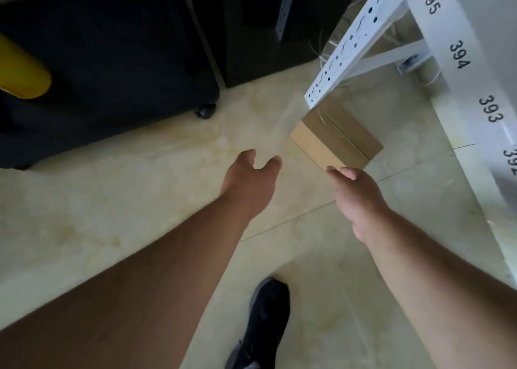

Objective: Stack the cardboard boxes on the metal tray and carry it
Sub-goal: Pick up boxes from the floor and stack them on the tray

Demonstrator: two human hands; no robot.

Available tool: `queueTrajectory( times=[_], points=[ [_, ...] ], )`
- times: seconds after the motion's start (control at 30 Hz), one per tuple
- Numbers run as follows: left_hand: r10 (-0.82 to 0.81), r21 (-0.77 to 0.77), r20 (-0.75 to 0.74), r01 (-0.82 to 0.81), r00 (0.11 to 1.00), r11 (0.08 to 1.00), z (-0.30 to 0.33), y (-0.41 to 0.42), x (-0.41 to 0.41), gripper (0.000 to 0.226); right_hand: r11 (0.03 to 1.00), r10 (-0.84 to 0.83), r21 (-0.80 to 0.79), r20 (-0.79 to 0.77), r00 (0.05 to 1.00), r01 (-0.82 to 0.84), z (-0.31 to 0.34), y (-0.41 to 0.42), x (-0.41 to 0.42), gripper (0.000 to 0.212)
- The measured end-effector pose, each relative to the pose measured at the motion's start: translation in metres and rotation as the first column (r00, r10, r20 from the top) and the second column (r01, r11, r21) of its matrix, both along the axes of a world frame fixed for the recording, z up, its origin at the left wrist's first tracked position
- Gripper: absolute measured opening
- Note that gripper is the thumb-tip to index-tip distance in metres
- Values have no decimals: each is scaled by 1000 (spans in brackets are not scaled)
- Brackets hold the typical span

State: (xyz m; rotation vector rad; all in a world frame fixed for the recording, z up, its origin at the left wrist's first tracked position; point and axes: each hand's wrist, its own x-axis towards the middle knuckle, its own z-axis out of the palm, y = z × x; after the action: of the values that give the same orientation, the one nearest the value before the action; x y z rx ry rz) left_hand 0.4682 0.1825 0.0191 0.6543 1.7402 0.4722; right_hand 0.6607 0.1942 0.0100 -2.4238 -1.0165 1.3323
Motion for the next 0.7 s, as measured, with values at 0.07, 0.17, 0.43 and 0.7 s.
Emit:
queueTrajectory(
  times=[0.07,0.17,0.43,0.7],
  points=[
    [-56,38,-18,57,998,998,-18,20,16,72,998,-63,-14,10,998,63,-20,7,16,65],
    [-140,79,-33,142,990,987,-45,50,39,71,988,-146,-33,40,988,148,-45,16,35,73],
    [-290,135,-116,305,950,943,-84,110,84,76,970,-238,-36,19,971,238,-81,38,64,60],
    [-427,28,-14,427,904,904,-99,119,87,69,951,-308,-50,-112,945,304,-90,49,64,54]
  ],
)
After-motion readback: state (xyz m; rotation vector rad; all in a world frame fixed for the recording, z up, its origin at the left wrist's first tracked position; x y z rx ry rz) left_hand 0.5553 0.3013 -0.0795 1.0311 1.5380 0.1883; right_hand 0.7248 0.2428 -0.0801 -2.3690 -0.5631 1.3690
